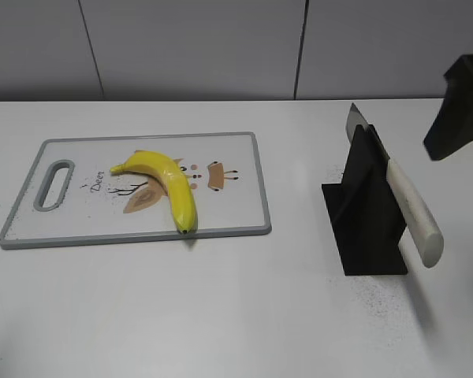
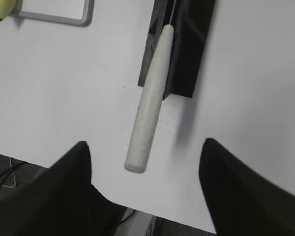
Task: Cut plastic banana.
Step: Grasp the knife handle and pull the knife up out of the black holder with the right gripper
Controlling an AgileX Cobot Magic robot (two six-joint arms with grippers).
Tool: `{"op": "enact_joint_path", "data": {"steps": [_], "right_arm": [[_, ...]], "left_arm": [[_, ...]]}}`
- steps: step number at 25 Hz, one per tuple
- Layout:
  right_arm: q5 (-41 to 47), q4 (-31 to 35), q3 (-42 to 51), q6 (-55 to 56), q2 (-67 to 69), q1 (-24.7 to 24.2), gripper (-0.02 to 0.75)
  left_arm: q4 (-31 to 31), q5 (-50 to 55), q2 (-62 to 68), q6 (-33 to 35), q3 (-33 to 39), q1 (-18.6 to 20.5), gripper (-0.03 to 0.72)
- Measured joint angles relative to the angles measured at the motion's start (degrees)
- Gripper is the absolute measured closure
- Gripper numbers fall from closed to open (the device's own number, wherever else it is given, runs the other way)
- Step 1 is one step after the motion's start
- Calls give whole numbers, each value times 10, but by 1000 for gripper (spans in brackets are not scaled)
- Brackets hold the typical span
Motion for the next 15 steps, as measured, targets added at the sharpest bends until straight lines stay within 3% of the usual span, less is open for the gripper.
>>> {"op": "enact_joint_path", "data": {"steps": [8,15], "right_arm": [[-1,26,-7,2,173,1,195],[19,45,-7,18,268,1,251]], "left_arm": [[0,-14,22,1,0,0,138],[0,-15,22,2,0,-1,138]]}}
